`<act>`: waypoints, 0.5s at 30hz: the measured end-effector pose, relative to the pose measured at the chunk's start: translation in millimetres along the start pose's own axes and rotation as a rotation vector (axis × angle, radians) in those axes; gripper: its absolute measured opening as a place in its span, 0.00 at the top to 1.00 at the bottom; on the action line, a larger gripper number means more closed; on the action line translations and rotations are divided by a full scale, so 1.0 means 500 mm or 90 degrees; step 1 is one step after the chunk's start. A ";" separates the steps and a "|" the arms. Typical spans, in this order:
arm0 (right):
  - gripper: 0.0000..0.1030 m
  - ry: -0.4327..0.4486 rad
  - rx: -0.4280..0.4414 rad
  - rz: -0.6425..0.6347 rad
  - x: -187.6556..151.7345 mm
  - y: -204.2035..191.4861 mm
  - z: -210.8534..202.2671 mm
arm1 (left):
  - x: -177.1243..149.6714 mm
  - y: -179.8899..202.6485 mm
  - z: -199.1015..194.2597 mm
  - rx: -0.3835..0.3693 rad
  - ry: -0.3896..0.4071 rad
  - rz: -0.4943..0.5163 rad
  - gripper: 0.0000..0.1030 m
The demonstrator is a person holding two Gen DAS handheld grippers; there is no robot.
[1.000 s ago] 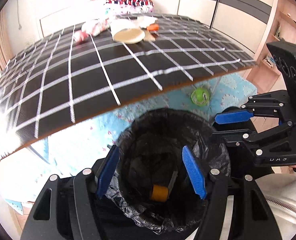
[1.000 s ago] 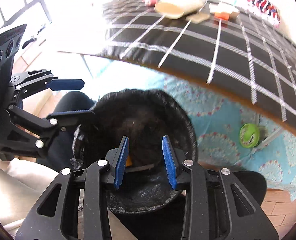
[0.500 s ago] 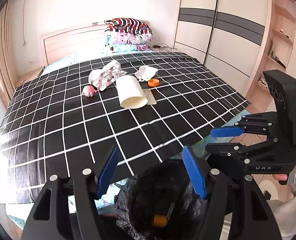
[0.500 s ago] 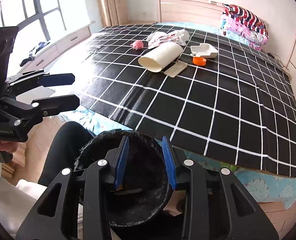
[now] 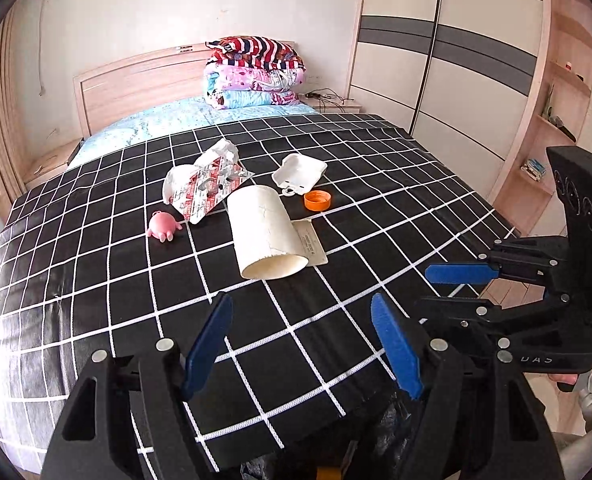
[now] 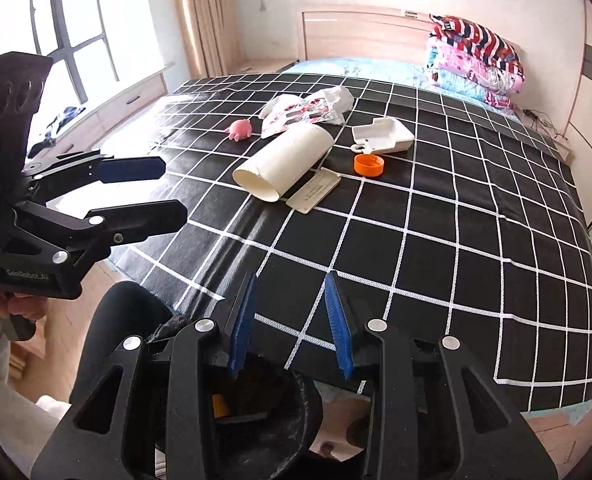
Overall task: Collect trash
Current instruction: 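Move both tools back to the bed and grasp the white paper tube with the left tool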
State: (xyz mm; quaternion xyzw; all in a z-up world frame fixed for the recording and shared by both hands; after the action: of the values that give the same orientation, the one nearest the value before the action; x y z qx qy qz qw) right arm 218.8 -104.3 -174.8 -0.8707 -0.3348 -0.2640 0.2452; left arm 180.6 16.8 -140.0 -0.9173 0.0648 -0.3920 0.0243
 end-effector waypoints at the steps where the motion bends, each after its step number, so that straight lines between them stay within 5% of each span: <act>1: 0.66 0.000 0.000 0.002 0.006 0.001 0.005 | 0.005 -0.005 0.009 -0.003 -0.001 -0.004 0.33; 15: 0.66 0.003 -0.006 0.024 0.059 0.029 0.056 | 0.058 -0.063 0.151 0.002 -0.058 -0.002 0.33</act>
State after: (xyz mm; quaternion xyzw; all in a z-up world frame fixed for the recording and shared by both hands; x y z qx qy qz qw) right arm 256.1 -83.5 -180.8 -0.8773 -0.3164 -0.2631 0.2470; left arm 258.3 43.5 -168.4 -0.9344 0.0614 -0.3498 0.0283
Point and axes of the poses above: each gripper's, at about its wrist camera, not at the fingertips, and z roughly the way its jaws point, y to its right, x to its top, the point moved 7 cm from there along z, roughly the way its jaws point, and after that the axes turned 14 degrees about z, right-handed, at the moved point
